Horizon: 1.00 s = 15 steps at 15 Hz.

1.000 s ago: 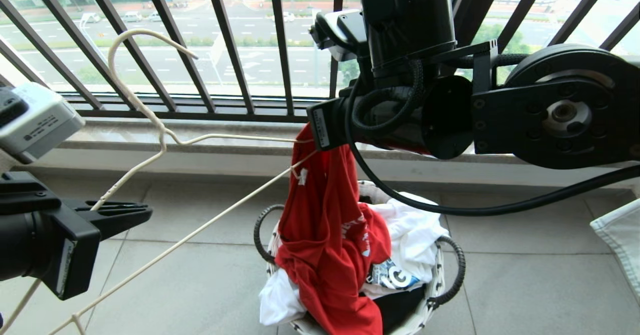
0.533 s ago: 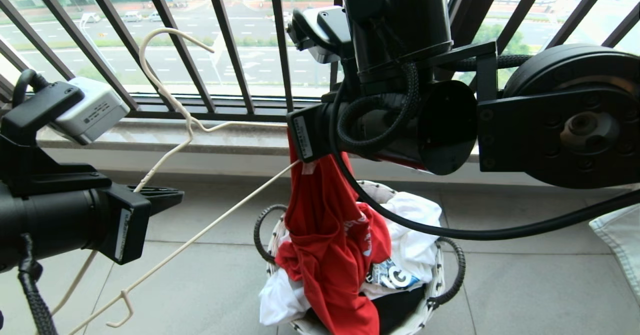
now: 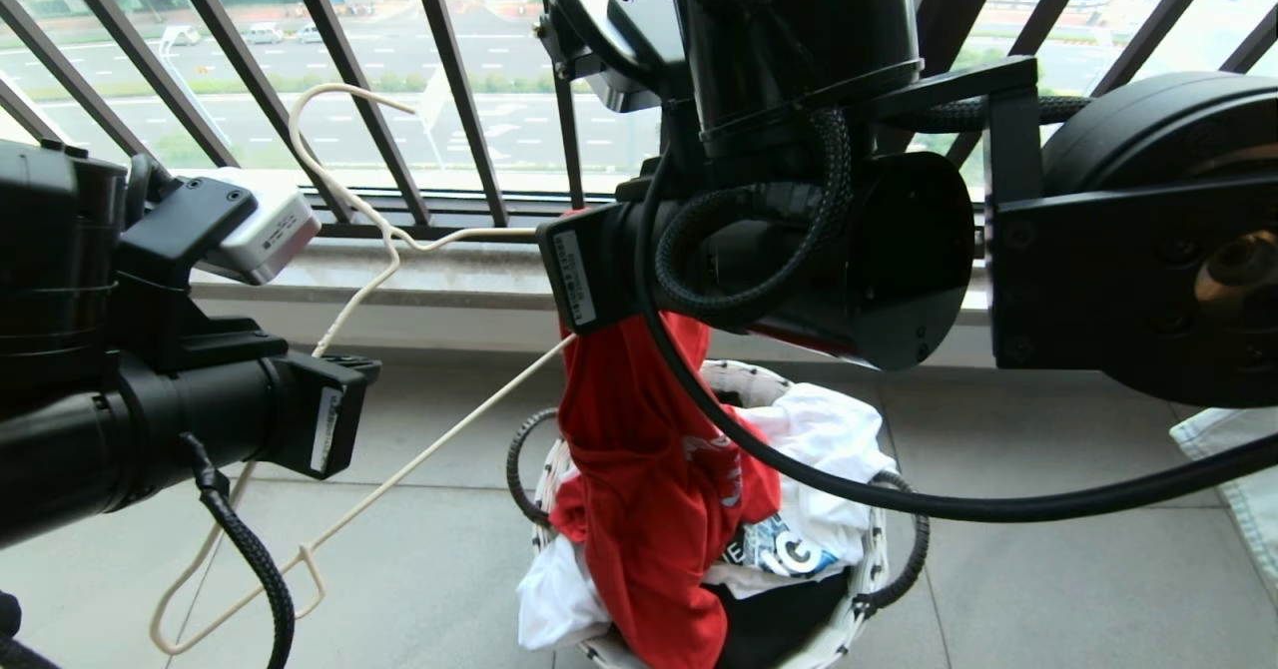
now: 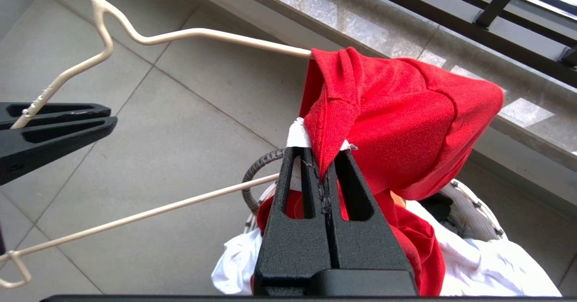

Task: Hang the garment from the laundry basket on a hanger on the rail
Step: Hang the clothes on the clothes rack

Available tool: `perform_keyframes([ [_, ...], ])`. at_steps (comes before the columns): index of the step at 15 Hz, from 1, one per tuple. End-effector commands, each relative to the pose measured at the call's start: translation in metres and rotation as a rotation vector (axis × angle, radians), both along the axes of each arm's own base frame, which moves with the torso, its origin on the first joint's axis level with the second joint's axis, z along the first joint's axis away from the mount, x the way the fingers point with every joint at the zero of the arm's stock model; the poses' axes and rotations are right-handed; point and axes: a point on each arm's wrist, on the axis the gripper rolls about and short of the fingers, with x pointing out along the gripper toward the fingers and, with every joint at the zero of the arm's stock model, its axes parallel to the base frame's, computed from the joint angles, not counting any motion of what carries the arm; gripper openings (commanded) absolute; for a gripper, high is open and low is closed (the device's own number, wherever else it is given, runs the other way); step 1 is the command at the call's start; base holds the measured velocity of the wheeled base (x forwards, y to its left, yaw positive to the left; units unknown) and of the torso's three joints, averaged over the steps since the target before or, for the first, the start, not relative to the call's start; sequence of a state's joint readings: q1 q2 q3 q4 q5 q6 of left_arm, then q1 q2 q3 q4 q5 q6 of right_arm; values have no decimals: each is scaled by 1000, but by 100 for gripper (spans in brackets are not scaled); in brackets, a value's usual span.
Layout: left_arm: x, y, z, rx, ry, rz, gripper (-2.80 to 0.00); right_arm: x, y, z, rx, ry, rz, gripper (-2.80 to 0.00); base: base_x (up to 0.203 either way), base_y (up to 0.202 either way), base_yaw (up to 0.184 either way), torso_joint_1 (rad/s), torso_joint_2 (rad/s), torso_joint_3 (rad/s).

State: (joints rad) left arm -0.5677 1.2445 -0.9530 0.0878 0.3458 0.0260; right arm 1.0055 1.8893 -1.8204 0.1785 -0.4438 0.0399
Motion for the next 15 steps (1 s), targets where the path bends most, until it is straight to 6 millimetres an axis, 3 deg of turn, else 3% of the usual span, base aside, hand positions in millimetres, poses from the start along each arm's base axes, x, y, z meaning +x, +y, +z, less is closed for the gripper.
perform_keyframes([
  [1,12,-9,-9,-3,-21,9,-280,-11,3,3,11,2,27,-280,0,0,0,0,0,0],
  [15,20,-35,-13,-101,-39,-10,-280,-37,23,-3,-1,12,112,-280,0,0,0,0,0,0],
])
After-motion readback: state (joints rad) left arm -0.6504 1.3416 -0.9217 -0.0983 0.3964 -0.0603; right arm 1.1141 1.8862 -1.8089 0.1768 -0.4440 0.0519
